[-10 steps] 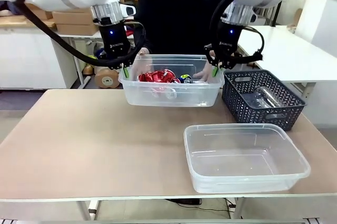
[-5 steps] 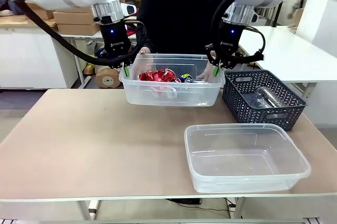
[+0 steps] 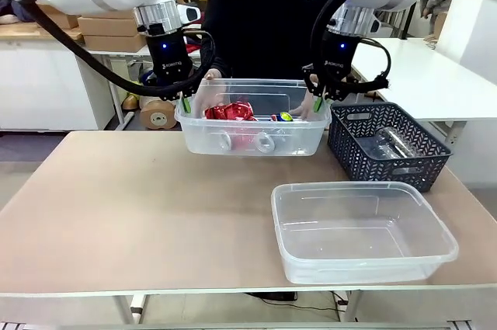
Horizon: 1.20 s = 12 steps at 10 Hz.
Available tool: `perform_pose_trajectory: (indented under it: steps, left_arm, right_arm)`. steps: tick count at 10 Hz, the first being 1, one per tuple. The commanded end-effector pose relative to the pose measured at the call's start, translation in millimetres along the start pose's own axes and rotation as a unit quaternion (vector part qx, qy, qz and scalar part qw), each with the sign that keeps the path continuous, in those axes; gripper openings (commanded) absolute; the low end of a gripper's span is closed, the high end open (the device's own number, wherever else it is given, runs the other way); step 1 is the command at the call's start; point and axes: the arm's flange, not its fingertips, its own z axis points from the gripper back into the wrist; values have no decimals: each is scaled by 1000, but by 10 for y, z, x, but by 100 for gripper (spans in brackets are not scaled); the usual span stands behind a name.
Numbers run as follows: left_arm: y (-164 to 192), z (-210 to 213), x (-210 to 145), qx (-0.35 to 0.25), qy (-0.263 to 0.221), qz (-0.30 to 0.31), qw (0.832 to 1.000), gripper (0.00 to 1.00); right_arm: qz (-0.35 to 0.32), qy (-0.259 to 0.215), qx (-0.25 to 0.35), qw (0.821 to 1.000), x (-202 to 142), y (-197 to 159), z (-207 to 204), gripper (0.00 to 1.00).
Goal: Sort the waste into each basket.
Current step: Release the Organizing box you were holding.
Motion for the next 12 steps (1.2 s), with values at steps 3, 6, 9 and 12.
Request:
perform_pose_trajectory:
  steps: [3,6,9,12]
  left_arm:
    - [-38,-1,-20,10,-2,-16,1000,100]
    - [42,105,-116,-5,-21,-10,1000,97]
    - [91,140,-187,-15,-23,-16,999,100]
    - [101,114,-198,-21,-18,-19,999,100]
  right_arm:
    - [22,-65,34,997,-262,-207,104,100]
    - [31,-80,53,995,-319,-277,163,100]
    - [37,-88,63,993,-327,-298,172,100]
    - [28,-80,43,996,-261,-252,98,100]
